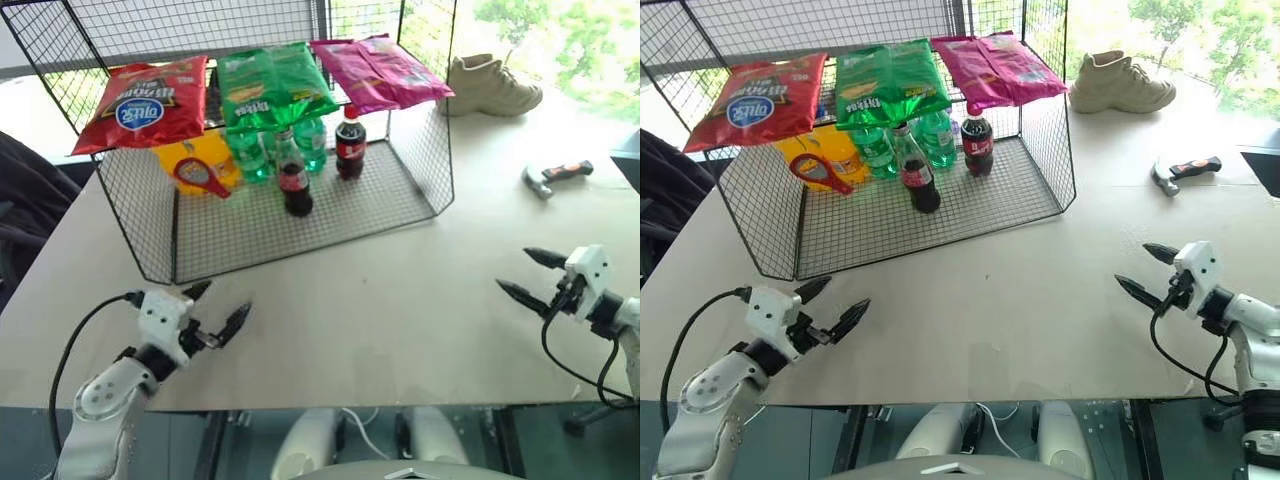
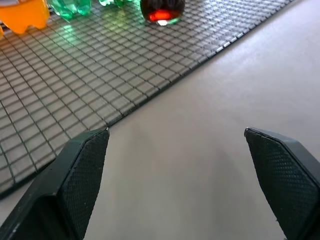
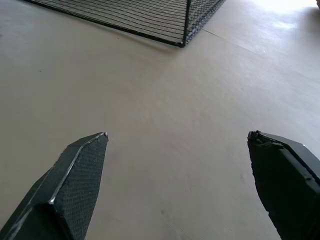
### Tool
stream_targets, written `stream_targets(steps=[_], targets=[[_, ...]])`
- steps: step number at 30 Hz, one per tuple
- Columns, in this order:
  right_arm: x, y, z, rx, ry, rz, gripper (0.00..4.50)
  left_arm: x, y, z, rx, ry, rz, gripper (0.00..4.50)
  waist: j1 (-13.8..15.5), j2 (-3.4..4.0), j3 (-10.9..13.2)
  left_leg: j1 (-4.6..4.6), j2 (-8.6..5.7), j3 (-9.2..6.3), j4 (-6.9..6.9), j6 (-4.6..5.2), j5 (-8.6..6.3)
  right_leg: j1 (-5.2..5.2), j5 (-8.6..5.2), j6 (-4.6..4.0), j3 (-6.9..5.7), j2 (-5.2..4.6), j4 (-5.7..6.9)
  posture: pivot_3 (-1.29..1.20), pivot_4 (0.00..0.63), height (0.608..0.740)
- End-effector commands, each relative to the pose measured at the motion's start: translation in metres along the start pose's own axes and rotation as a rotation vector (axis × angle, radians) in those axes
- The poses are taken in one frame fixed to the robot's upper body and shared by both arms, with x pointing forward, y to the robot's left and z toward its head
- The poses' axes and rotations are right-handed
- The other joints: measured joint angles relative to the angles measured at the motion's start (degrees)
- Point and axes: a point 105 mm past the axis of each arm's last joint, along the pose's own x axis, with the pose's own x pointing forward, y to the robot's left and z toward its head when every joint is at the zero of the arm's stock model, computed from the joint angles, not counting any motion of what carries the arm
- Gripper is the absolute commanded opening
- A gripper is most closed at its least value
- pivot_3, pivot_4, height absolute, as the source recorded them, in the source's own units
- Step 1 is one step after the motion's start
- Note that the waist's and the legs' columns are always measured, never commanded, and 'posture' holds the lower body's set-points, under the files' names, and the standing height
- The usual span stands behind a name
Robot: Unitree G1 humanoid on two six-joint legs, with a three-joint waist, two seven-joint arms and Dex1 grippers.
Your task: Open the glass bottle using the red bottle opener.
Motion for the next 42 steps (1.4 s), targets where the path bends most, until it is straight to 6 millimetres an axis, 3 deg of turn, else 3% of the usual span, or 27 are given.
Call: stream_targets(steps=[1, 7, 11, 20, 29, 33, 36, 42], targets=[[0.019, 0.024, 0.028, -0.006, -0.1, 0.076, 4.49, 0.01, 0.005, 0.016, 0.019, -0.065, 0.061, 4.5, 0.0, 0.0, 0.0, -0.01, 0.0, 0.0, 0.0, 0.0, 0.0, 0.0, 0.0, 0.0, 0.01, 0.0, 0.0, 0.0, 0.15, 0.74], [0.051, 0.063, 0.062, -0.003, -0.202, 0.113, 4.49, 0.025, 0.024, 0.04, 0.002, -0.174, 0.222, 4.5, 0.0, 0.0, 0.0, -0.02, -0.01, -0.02, 0.01, -0.01, 0.0, -0.02, 0.01, 0.02, -0.01, 0.0, 0.0, 0.0, 0.15, 0.74], [0.077, 0.094, 0.098, 0.013, -0.286, 0.062, 4.49, 0.034, 0.049, 0.068, 0.009, -0.27, 0.388, 4.5, 0.1, -0.08, 0.0, -0.12, -0.02, -0.07, 0.02, -0.05, 0.02, -0.23, 0.02, 0.02, -0.04, 0.03, 0.12, 0.0, 0.15, 0.74], [0.089, 0.125, 0.145, 0.033, -0.362, 0.045, 4.49, 0.044, 0.077, 0.092, -0.015, -0.349, 0.543, 4.5, 0.0, -0.15, 0.0, -0.17, -0.14, -0.03, 0.03, -0.34, 0.19, -0.37, 0.03, 0.03, -0.22, 0.1, 0.26, 0.0, 0.15, 0.74], [0.091, 0.134, 0.154, 0.035, -0.355, 0.062, 4.49, 0.082, 0.078, 0.111, -0.009, -0.402, 0.474, 4.5, 0.0, -0.26, -0.1, -0.18, -0.17, -0.08, 0.07, -0.37, 0.22, -0.37, 0.03, 0.03, -0.33, 0.21, 0.33, 0.0, 0.15, 0.74], [0.091, 0.136, 0.154, 0.033, -0.353, 0.061, 4.49, 0.088, 0.076, 0.115, 0.0, -0.424, 0.433, 4.5, -0.2, -0.28, -0.1, -0.21, -0.19, -0.07, 0.08, -0.37, 0.22, -0.39, 0.03, 0.03, -0.31, 0.2, 0.31, 0.0, 0.15, 0.74], [0.091, 0.136, 0.153, 0.029, -0.351, 0.059, 4.5, 0.088, 0.076, 0.118, 0.005, -0.444, 0.419, 3.7, -0.3, -0.28, -0.1, -0.21, -0.17, -0.06, 0.07, -0.37, 0.22, -0.43, 0.03, 0.03, -0.28, 0.18, 0.32, 0.0, 0.15, 0.74], [0.091, 0.136, 0.151, 0.026, -0.348, 0.055, 4.5, 0.085, 0.077, 0.118, 0.002, -0.457, 0.421, 0.99, -0.2, -0.29, -0.1, -0.22, -0.16, -0.07, 0.08, -0.37, 0.22, -0.43, 0.03, 0.03, -0.29, 0.19, 0.34, 0.0, 0.15, 0.74]])
